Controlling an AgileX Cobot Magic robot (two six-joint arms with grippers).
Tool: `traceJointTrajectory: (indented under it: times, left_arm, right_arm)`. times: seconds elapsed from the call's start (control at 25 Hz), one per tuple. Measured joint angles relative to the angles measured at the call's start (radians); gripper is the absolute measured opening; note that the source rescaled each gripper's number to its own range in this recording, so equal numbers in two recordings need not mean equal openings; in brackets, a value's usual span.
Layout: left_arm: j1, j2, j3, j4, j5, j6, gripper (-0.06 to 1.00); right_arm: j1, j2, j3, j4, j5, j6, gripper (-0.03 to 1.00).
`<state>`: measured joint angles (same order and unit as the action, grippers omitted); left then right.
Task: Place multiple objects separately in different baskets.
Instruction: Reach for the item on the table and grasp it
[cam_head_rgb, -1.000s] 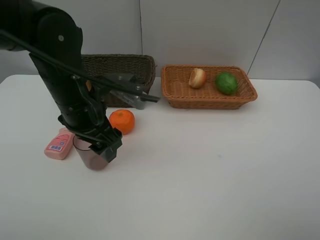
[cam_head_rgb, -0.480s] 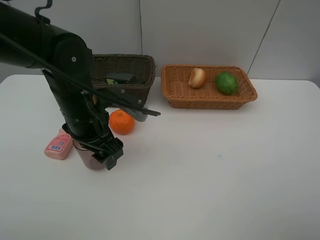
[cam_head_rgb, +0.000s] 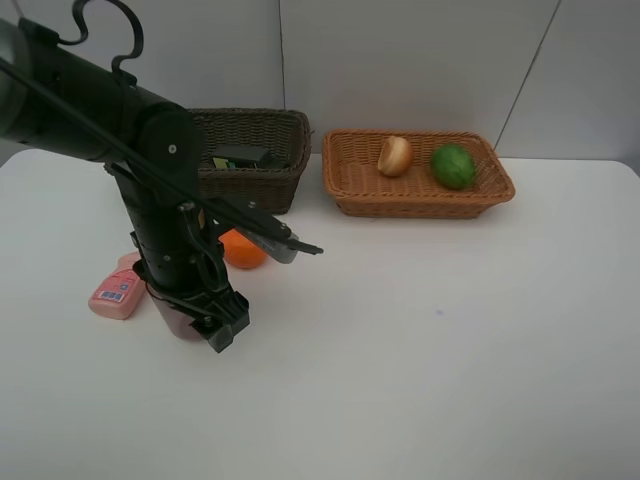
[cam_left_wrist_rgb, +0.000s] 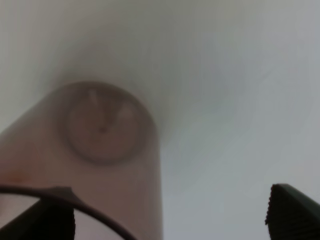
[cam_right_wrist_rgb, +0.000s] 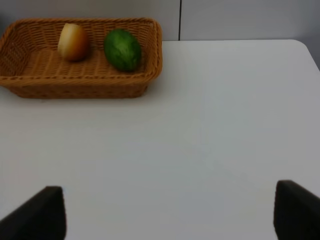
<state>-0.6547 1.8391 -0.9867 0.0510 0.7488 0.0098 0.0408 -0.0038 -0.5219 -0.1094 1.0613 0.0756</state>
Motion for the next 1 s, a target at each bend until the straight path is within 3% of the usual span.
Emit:
traceJointTrajectory:
  times: [0.88, 1.0]
  left_arm:
    - [-0.012, 0.046, 0.0, 0.0, -0.048, 0.0, 0.99]
    - [-0.012, 0.046, 0.0, 0.0, -0.048, 0.0, 0.88]
  right_arm:
    - [0.0, 0.0, 0.0, 0.0, 0.0, 0.003, 0.83]
    - [0.0, 0.0, 0.0, 0.0, 0.0, 0.003, 0.83]
